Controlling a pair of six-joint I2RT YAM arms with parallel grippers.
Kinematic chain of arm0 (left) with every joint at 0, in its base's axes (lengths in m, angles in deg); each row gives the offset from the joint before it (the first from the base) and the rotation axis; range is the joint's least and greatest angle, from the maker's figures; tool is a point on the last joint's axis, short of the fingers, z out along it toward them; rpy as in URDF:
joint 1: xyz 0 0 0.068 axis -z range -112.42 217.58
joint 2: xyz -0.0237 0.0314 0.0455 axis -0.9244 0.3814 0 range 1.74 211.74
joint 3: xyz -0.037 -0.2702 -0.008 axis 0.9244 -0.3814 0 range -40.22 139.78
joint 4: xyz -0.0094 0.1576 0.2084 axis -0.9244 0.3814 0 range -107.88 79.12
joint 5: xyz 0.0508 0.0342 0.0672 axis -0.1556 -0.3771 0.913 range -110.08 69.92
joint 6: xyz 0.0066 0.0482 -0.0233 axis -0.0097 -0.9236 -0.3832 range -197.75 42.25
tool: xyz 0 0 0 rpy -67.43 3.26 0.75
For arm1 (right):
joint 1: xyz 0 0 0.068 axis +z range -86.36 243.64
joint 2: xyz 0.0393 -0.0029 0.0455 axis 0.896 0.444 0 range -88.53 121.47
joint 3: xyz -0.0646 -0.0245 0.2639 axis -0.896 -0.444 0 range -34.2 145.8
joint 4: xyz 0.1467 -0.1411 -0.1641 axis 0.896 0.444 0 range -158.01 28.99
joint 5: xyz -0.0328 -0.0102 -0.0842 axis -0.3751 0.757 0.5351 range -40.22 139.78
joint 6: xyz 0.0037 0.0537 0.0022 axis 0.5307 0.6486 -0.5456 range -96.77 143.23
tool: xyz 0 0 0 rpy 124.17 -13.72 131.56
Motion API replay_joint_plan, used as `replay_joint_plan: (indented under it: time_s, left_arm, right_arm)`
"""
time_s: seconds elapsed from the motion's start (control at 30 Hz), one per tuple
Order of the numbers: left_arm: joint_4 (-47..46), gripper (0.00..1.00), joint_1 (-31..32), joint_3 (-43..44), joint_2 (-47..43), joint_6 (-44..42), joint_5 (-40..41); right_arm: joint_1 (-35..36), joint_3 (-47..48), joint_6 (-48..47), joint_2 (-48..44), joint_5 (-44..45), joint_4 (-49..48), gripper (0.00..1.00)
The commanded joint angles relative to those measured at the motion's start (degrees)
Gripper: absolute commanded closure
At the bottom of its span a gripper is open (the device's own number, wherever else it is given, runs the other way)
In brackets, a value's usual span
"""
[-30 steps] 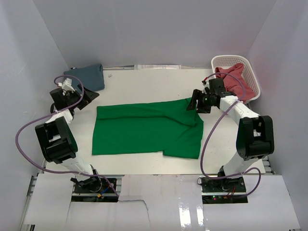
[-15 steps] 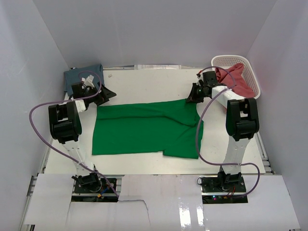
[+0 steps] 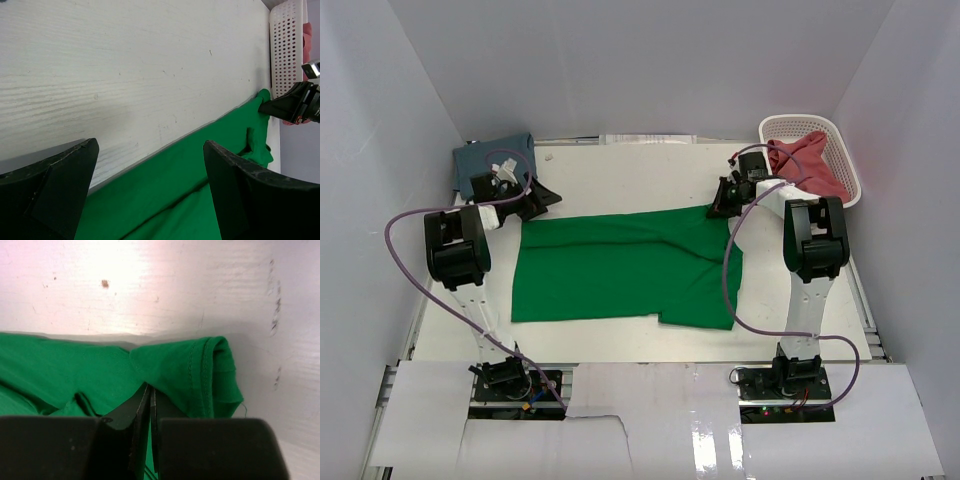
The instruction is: Fold and stack the t-shirts
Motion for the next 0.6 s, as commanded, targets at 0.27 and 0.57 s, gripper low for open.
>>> replay_joint_plan:
  time_s: [0.27, 0.57]
  left_arm:
    - [3.87, 0.02, 0.93, 3.48, 0.19, -3.46, 1.76]
    - [13.17, 0.02, 1.29, -1.00, -11.85, -4.86, 3.16]
  right_arm:
    - [-1.54, 5.54, -0.26, 5.17, -0.17, -1.35, 0.92]
    - [-1.55, 6.08, 0.18, 6.05, -1.67, -1.53, 0.92]
